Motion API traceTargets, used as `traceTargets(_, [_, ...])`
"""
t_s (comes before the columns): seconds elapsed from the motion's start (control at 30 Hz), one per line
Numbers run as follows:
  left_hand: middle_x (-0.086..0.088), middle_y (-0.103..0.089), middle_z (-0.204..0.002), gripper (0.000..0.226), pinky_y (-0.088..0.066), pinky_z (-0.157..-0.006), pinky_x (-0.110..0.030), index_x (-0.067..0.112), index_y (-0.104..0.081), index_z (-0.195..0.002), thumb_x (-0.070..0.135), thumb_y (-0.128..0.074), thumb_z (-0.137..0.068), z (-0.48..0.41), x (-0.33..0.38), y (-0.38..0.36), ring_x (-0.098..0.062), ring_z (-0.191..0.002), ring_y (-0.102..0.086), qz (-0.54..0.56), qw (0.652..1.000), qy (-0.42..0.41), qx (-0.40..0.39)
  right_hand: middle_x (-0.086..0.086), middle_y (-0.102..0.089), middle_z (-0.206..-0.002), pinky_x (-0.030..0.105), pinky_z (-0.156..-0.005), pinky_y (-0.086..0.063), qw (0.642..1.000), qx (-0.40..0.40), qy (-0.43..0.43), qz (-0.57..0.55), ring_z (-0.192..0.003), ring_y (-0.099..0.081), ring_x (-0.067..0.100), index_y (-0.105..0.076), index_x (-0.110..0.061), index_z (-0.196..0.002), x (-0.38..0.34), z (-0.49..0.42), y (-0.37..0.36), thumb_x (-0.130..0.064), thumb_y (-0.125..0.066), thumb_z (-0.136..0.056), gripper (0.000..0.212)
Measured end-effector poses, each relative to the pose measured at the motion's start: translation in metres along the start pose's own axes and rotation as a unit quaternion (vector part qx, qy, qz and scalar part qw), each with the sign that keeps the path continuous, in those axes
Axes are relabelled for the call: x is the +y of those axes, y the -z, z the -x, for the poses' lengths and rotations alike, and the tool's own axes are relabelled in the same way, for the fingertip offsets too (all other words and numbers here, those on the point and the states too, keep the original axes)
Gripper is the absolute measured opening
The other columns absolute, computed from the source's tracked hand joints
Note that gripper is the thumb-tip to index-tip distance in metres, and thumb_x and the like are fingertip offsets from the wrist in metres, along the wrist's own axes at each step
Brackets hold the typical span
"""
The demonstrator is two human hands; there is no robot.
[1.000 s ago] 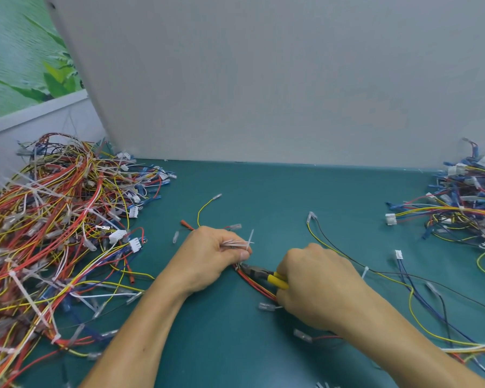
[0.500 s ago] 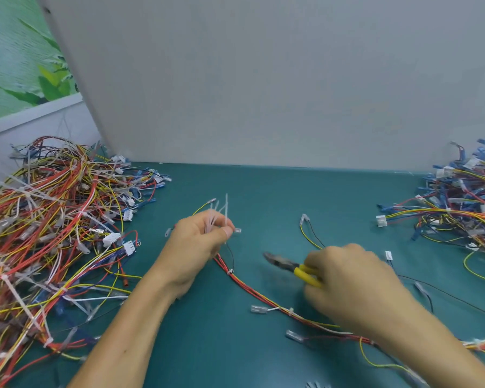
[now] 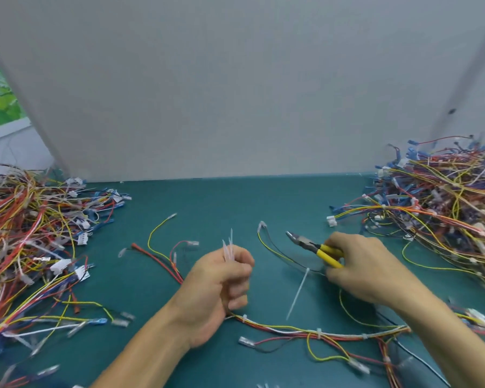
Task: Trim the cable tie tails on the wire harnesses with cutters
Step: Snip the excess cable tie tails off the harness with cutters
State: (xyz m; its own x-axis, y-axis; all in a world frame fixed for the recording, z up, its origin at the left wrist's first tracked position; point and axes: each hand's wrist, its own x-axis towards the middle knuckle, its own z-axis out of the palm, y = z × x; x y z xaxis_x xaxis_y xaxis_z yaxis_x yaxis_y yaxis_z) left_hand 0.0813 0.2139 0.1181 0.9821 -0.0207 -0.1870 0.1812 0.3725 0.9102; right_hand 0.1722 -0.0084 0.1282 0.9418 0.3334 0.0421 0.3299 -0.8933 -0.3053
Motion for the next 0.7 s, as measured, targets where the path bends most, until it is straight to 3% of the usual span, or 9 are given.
traceTargets(0.13, [0.01, -0.029, -0.046, 0.019, -0.024, -0.042, -0.017, 0.015, -0.061, -0.071, 0.002, -0.074, -0.066, -0.01, -0.008, -0.011, -0.008, -0.042, -0.023, -0.206, 0.976, -0.063, 0.031, -0.003, -0.064, -0.089, 0.032, -0.066, -0.044, 0.999, 0.011, 0.024, -0.028, -0.087, -0.056, 0.025, -0.055, -0.027, -0.093, -0.008, -0.002, -0.012, -0.029, -0.062, -0.078, 0.016])
traceTargets(0.27, [0.012, -0.039, -0.043, 0.028, -0.029, -0.048, -0.013, 0.028, -0.065, -0.075, 0.001, -0.068, -0.079, -0.019, -0.017, -0.014, -0.007, -0.044, -0.033, -0.455, 0.874, -0.17, 0.032, -0.004, -0.062, -0.081, 0.033, -0.067, -0.048, 0.997, -0.019, 0.043, -0.068, -0.08, -0.055, 0.022, -0.055, -0.03, -0.084, -0.011, -0.001, -0.013, -0.026, -0.061, -0.078, 0.01])
traceTargets(0.33, [0.015, -0.059, -0.062, 0.025, -0.035, -0.061, -0.006, 0.025, -0.071, -0.086, 0.002, -0.069, -0.078, -0.019, -0.022, -0.015, -0.002, -0.059, -0.047, -0.526, 0.818, -0.232, 0.009, -0.004, -0.061, -0.073, 0.028, -0.062, -0.045, 0.992, -0.04, 0.05, -0.105, -0.073, -0.054, 0.017, -0.053, -0.032, -0.073, -0.013, 0.0, -0.011, -0.025, -0.064, -0.076, 0.014])
traceTargets(0.43, [0.007, -0.062, -0.077, 0.027, -0.033, -0.066, -0.002, 0.022, -0.073, -0.097, 0.008, -0.072, -0.074, -0.022, -0.025, -0.014, 0.001, -0.07, -0.048, -0.586, 0.751, -0.303, -0.029, 0.0, -0.067, -0.074, 0.031, -0.067, -0.049, 0.974, -0.081, 0.042, -0.208, -0.067, -0.058, 0.012, -0.062, -0.028, -0.077, -0.016, -0.001, -0.007, -0.023, -0.071, -0.072, 0.011])
traceTargets(0.57, [0.007, -0.052, -0.07, 0.018, -0.041, -0.056, -0.017, 0.02, -0.072, -0.088, 0.011, -0.076, -0.073, -0.022, -0.024, -0.01, -0.006, -0.06, -0.048, -0.586, 0.725, -0.362, -0.029, 0.002, -0.069, -0.074, 0.032, -0.07, -0.048, 0.935, -0.14, 0.039, -0.325, -0.064, -0.056, 0.007, -0.067, -0.021, -0.081, -0.023, 0.002, -0.006, -0.012, -0.075, -0.074, 0.014])
traceTargets(0.7, [0.019, -0.044, -0.076, 0.025, -0.034, -0.064, -0.004, 0.023, -0.072, -0.095, 0.017, -0.08, -0.072, -0.023, -0.021, -0.008, 0.007, -0.067, -0.043, -0.542, 0.757, -0.367, -0.007, -0.005, -0.067, -0.068, 0.027, -0.066, -0.044, 0.923, -0.171, 0.039, -0.343, -0.061, -0.054, 0.006, -0.066, -0.022, -0.076, -0.027, 0.005, -0.007, -0.013, -0.076, -0.073, 0.014])
